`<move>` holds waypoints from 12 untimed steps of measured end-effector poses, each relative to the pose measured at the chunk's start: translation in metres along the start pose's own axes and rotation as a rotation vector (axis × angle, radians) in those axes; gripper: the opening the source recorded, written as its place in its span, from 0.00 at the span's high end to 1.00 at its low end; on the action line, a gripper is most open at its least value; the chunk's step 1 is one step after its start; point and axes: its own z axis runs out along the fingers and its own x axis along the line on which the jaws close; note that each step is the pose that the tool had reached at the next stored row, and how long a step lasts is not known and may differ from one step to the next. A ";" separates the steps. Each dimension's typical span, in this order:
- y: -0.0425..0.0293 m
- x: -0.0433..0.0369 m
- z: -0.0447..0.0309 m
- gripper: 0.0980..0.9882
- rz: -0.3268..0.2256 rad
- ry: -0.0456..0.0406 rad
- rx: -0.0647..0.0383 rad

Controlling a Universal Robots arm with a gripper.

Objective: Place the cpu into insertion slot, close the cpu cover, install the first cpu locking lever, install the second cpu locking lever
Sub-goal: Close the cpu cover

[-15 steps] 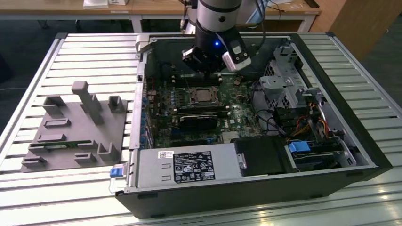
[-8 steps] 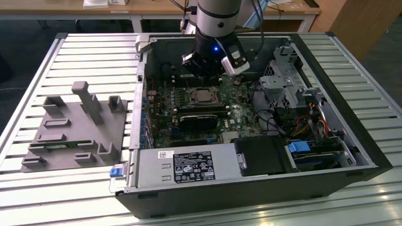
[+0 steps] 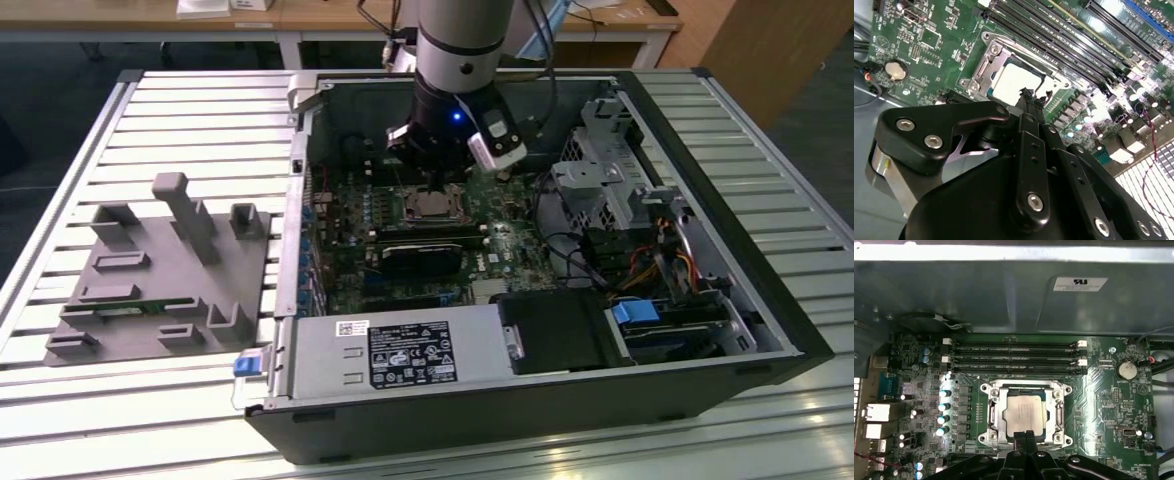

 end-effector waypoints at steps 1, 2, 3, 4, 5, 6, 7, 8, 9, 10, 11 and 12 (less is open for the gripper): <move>-0.0003 0.0001 0.0018 1.00 0.000 0.0000 0.001; -0.0005 0.0001 0.0035 1.00 0.000 0.0000 0.002; -0.0007 0.0003 0.0053 1.00 0.000 -0.0001 0.003; -0.0010 0.0005 0.0069 1.00 0.000 0.0000 0.005; -0.0012 0.0006 0.0084 1.00 0.000 -0.0001 0.006; -0.0014 0.0008 0.0098 1.00 0.000 0.0000 0.008; -0.0016 0.0009 0.0110 1.00 0.000 0.0001 0.010; -0.0018 0.0012 0.0127 1.00 0.000 0.0001 0.011; -0.0021 0.0015 0.0145 1.00 0.000 0.0001 0.012; -0.0024 0.0019 0.0164 1.00 0.000 0.0000 0.012; -0.0026 0.0024 0.0182 1.00 0.000 0.0000 0.012; -0.0029 0.0029 0.0200 1.00 0.000 -0.0001 0.012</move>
